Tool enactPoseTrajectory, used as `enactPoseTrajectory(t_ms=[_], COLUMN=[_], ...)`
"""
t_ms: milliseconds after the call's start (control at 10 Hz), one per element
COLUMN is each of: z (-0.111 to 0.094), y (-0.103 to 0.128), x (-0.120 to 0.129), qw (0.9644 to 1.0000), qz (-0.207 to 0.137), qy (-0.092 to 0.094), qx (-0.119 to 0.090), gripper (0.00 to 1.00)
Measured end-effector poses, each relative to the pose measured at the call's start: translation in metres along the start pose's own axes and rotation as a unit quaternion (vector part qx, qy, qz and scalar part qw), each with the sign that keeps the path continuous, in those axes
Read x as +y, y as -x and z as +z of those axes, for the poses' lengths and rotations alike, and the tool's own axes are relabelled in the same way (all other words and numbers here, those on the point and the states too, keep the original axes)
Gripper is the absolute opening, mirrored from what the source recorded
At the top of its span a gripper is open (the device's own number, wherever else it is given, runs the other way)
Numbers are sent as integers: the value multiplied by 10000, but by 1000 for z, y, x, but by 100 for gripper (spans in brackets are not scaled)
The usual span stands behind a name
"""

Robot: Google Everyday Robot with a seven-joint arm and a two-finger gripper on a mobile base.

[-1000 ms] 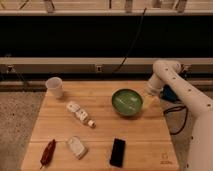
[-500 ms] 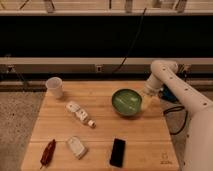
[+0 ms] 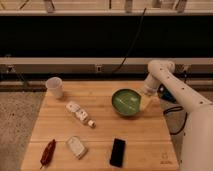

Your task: Push the ceramic bowl across the table

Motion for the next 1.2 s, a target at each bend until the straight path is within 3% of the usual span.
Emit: enactPoseTrajectory(t_ms=[1200], z=[8], y=[-4], x=[2], qw=[9999], qz=[-54], qy=[135], qx=[75], gripper=[80])
